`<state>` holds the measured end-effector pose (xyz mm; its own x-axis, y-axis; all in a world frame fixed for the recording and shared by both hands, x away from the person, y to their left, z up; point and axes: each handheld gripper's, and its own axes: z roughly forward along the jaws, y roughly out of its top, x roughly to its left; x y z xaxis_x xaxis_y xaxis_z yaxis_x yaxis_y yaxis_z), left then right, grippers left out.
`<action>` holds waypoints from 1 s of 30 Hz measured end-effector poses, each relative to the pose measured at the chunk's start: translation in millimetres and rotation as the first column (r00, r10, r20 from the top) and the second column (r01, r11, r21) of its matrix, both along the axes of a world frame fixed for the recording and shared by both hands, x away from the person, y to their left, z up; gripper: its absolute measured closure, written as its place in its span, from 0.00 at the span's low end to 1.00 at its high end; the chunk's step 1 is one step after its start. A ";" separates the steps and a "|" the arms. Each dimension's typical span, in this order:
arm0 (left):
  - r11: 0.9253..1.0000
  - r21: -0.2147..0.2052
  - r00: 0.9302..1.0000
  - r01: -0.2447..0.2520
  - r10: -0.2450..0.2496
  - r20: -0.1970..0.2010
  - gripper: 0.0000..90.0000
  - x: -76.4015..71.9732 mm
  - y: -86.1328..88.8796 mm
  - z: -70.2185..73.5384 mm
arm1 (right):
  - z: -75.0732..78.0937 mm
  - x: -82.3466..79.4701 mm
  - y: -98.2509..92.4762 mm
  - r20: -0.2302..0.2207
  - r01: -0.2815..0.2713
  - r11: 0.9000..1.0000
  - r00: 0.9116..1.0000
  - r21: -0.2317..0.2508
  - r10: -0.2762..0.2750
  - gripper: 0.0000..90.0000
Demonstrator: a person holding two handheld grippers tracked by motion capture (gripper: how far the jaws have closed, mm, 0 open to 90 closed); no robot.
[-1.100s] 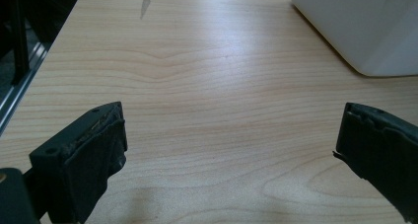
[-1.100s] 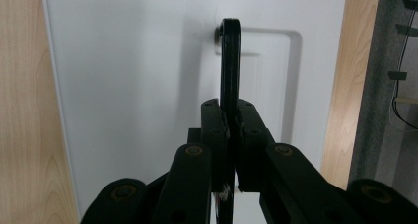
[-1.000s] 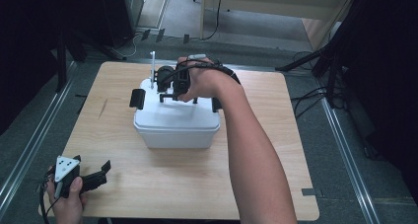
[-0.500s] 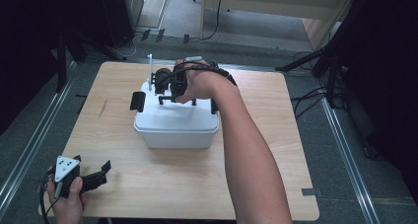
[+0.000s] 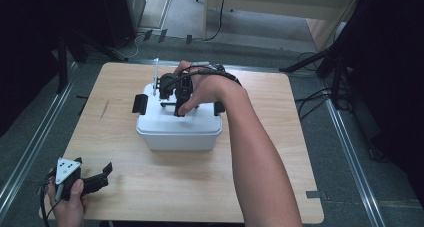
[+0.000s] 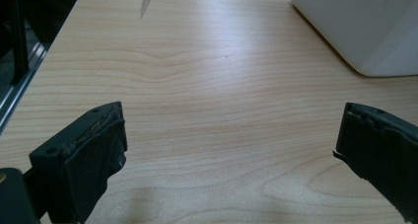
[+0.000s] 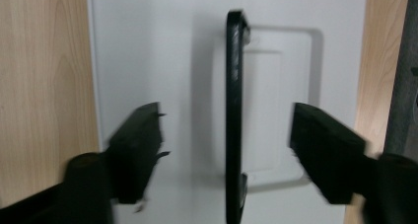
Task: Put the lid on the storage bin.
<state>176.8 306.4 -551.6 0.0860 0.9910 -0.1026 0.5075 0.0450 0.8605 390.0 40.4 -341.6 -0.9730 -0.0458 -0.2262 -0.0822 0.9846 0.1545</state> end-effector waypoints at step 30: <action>1.000 0.009 1.000 -0.006 0.006 0.000 0.00 0.2 -0.9 -0.1 | 13.6 -6.6 -118.4 -0.004 0.211 0.973 0.977 0.099 -0.211 0.00</action>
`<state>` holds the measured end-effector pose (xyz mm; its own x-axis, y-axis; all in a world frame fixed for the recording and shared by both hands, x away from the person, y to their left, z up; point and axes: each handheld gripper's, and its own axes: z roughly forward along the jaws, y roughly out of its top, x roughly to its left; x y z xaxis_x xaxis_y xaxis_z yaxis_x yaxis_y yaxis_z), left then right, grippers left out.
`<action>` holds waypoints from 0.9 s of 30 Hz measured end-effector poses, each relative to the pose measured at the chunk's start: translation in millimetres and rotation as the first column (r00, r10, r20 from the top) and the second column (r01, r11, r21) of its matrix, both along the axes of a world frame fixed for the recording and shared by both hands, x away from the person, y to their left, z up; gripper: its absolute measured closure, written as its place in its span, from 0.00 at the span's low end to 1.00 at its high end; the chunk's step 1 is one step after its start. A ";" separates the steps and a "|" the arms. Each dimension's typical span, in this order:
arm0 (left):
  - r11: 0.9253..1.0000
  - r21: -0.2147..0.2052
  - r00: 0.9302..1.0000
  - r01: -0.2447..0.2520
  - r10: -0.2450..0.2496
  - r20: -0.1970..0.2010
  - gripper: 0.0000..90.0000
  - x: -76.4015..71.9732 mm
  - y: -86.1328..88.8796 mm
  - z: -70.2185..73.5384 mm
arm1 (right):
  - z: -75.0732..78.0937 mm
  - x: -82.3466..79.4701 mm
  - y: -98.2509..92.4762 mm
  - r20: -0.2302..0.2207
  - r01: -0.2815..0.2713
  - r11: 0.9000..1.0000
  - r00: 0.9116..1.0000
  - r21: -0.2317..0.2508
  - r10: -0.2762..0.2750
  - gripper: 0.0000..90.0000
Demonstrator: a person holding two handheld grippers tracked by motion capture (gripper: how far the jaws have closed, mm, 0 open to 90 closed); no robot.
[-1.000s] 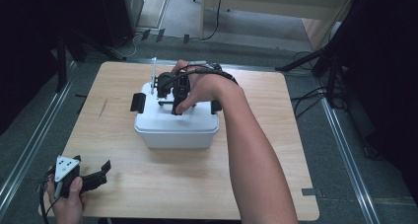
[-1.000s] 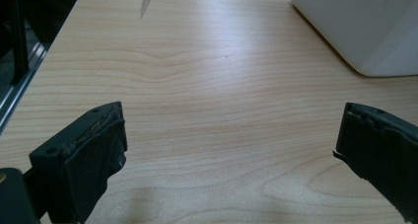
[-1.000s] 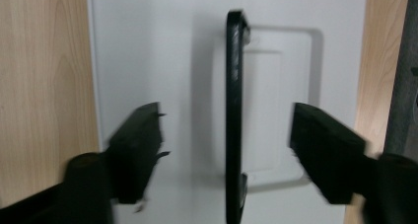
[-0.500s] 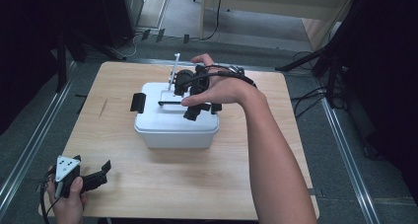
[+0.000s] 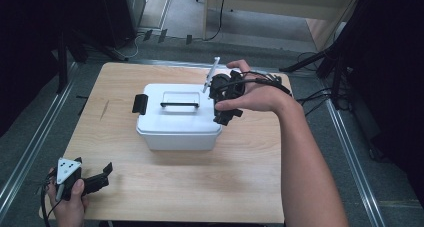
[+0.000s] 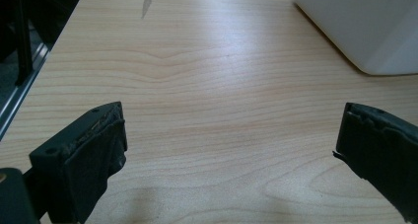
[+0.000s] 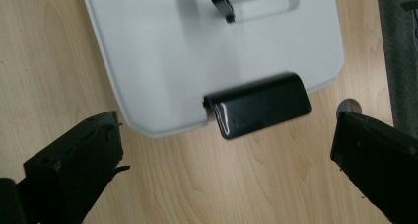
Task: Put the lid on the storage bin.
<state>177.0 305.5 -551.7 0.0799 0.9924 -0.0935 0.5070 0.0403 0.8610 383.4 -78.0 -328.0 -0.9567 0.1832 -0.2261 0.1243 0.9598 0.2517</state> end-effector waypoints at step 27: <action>0.999 -0.013 0.999 -0.034 0.034 0.002 0.00 -0.9 2.6 0.3 | -34.8 -13.5 -98.9 0.004 0.157 0.980 0.987 0.123 -0.158 0.00</action>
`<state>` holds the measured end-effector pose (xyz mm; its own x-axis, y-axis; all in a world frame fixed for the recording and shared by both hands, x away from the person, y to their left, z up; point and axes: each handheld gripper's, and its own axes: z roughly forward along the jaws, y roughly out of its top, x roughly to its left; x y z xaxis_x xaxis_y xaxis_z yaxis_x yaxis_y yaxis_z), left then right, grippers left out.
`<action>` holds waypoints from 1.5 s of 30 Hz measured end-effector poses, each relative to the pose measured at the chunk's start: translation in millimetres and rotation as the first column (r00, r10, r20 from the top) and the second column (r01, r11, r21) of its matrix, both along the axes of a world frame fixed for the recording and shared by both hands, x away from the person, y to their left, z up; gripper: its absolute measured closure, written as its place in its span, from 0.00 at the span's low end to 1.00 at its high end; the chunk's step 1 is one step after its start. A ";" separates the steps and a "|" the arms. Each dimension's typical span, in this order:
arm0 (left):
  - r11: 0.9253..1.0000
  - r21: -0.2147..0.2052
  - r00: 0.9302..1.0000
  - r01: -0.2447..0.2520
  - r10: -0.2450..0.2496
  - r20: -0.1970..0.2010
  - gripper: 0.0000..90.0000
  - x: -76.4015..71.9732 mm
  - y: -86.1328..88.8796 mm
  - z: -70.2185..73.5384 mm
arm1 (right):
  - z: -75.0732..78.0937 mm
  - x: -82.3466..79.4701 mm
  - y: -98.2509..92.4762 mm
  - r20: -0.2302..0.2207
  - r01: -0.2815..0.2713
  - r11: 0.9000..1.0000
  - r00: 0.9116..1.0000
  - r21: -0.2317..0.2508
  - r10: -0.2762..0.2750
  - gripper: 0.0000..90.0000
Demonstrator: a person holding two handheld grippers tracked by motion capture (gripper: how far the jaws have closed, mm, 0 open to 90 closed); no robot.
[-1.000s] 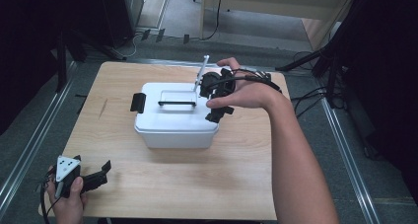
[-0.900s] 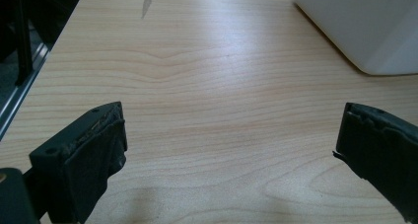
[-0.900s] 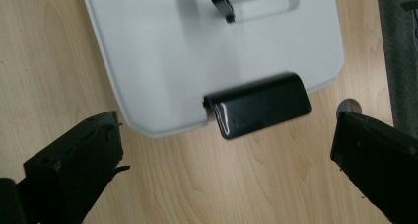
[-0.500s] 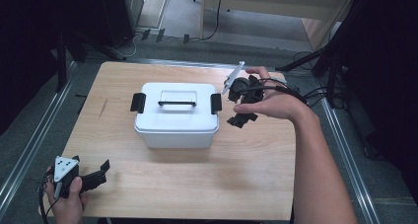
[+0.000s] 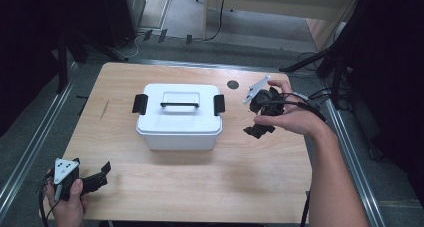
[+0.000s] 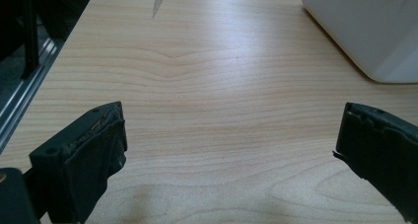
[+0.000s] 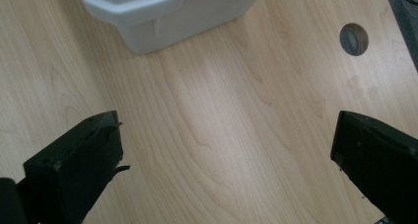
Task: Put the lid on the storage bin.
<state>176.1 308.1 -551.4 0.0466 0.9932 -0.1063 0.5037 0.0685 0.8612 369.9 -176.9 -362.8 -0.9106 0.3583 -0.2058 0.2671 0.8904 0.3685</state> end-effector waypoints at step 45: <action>1.000 -0.003 1.000 -0.027 0.027 -0.009 0.00 0.6 0.2 -0.4 | -134.2 -79.5 -110.9 0.002 0.272 0.907 0.958 0.322 -0.288 0.00</action>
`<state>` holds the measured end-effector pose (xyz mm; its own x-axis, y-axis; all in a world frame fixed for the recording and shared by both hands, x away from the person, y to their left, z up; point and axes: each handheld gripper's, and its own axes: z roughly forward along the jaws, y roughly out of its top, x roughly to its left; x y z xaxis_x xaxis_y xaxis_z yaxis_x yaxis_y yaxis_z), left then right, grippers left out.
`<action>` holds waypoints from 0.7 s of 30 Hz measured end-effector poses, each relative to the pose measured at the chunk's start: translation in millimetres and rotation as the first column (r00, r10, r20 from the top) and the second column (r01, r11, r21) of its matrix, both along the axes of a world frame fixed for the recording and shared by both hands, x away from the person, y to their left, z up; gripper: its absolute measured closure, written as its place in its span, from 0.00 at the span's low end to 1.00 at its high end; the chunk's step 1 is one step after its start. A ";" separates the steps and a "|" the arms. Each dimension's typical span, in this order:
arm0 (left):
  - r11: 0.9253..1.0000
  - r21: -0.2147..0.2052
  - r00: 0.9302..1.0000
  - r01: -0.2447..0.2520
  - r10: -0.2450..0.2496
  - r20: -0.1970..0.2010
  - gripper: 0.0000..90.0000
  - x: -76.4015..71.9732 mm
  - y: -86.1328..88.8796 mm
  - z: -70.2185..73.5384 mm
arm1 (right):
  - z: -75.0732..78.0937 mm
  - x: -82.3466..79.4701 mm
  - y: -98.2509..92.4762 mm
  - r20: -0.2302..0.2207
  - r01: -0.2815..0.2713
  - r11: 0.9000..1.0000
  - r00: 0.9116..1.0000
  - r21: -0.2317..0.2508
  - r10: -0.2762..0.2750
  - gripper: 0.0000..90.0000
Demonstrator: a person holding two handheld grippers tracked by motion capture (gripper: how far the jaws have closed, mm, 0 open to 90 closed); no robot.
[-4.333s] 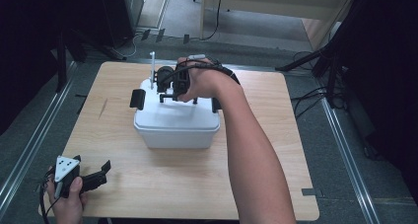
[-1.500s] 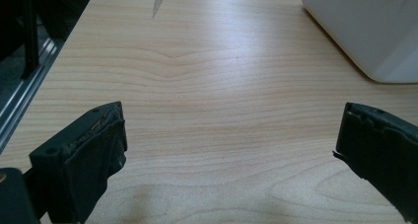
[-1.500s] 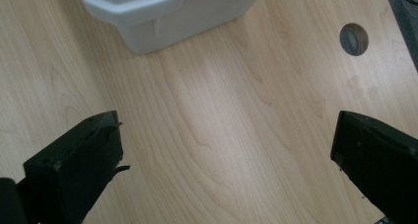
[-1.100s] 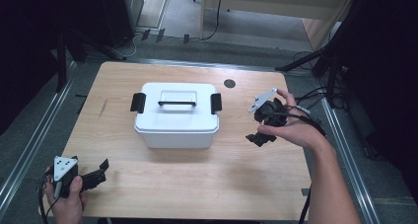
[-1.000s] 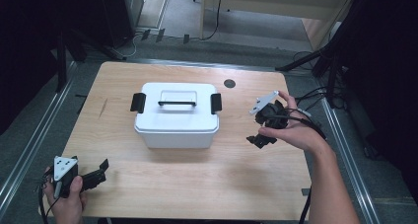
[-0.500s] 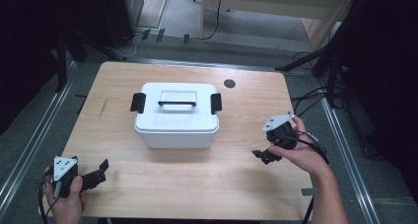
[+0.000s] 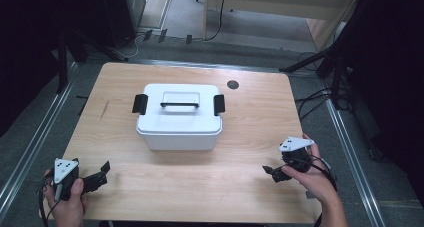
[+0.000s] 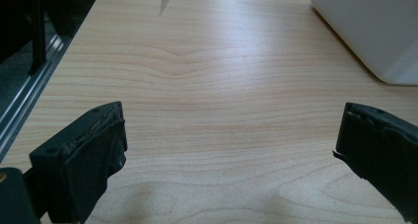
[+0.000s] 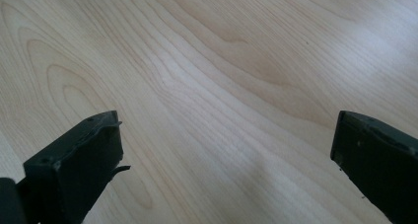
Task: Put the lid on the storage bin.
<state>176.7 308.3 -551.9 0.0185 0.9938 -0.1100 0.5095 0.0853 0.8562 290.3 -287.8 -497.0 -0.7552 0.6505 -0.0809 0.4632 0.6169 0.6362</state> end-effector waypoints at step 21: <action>1.000 0.003 1.000 -0.010 0.010 -0.001 0.00 0.2 -0.4 -0.2 | -30.0 -53.4 -49.1 0.111 0.213 0.937 0.962 0.276 -0.251 0.00</action>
